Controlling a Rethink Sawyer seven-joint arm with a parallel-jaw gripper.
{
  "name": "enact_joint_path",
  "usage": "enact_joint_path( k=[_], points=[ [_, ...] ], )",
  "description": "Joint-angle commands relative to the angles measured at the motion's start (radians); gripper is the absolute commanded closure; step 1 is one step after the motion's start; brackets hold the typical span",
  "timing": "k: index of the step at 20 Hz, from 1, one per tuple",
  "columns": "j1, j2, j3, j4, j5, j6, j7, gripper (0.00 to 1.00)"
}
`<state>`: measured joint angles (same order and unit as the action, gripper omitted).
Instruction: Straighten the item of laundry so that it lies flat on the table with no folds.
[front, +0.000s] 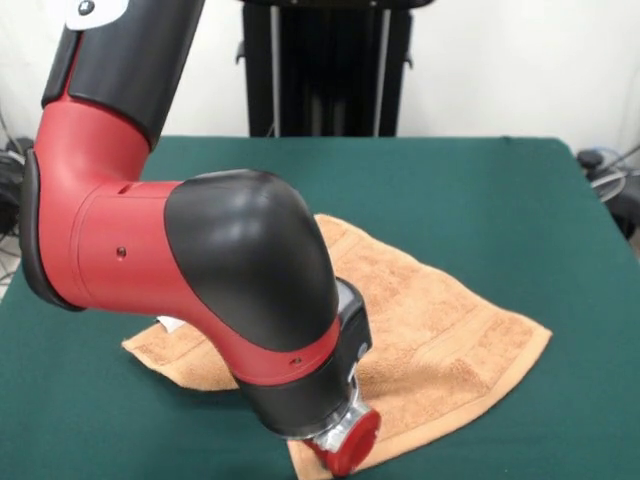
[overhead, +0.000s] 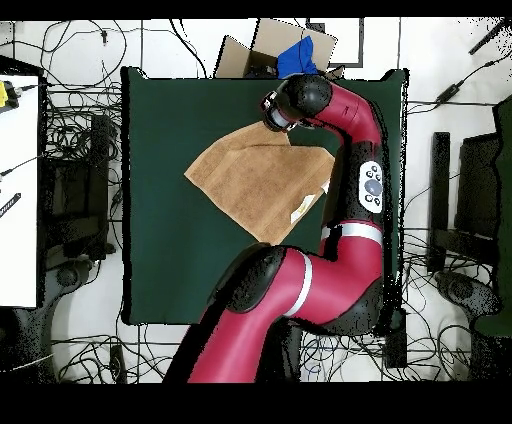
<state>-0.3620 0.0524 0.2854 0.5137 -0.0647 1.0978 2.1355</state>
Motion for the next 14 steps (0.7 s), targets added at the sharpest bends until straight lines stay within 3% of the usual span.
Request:
enact_joint_path(
  k=[1, 6, 14],
  points=[
    [0.007, 0.19, 0.12, -0.158, -0.144, -0.293, -0.284, 1.0],
    [0.001, 0.224, 0.217, -0.271, -0.219, -0.311, -0.357, 1.0],
    [-0.021, 0.216, 0.335, -0.302, -0.321, -0.283, -0.362, 1.0]
  ],
)
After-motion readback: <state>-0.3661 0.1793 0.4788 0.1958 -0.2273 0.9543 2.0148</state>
